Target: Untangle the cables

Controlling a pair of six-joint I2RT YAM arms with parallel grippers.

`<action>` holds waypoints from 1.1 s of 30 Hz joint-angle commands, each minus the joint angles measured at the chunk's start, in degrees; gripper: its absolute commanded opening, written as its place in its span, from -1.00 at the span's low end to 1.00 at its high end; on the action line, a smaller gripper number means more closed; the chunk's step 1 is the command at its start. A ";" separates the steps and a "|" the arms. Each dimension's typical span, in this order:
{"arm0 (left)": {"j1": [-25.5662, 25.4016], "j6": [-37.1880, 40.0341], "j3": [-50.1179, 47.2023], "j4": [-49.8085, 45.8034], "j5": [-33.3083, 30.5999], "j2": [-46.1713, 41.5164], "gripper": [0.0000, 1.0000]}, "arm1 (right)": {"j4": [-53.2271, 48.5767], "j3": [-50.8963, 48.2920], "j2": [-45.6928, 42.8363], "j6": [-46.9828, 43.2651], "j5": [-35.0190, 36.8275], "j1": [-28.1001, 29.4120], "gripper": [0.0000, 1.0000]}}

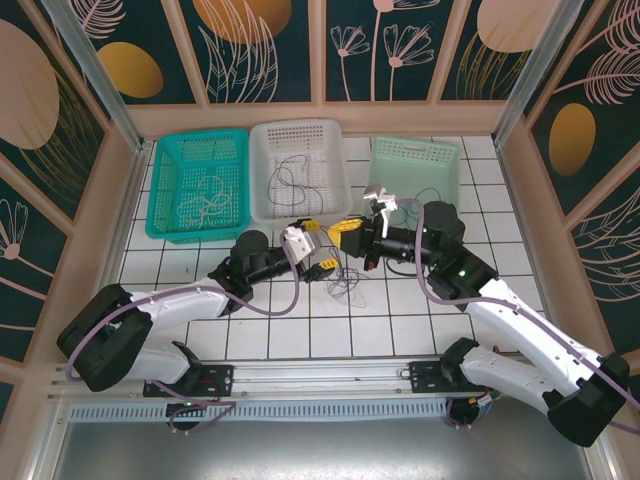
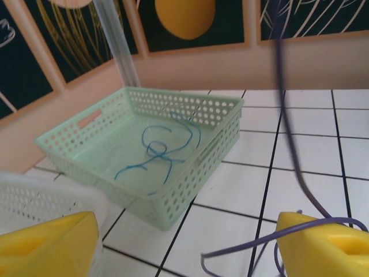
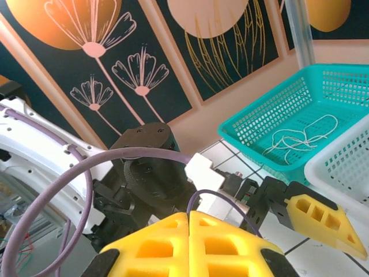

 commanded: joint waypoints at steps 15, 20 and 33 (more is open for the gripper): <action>-6.79 4.74 5.57 6.48 4.22 6.14 0.40 | 23.79 -6.43 0.51 16.75 -21.16 -10.00 -1.00; -6.88 3.40 5.99 6.22 4.32 6.86 -0.36 | 20.07 -6.19 -0.62 14.50 -19.96 -10.63 -1.00; -6.79 -1.78 -4.40 -0.54 -13.69 -1.86 -1.00 | -1.67 -6.21 -11.78 2.40 13.93 -14.99 -1.00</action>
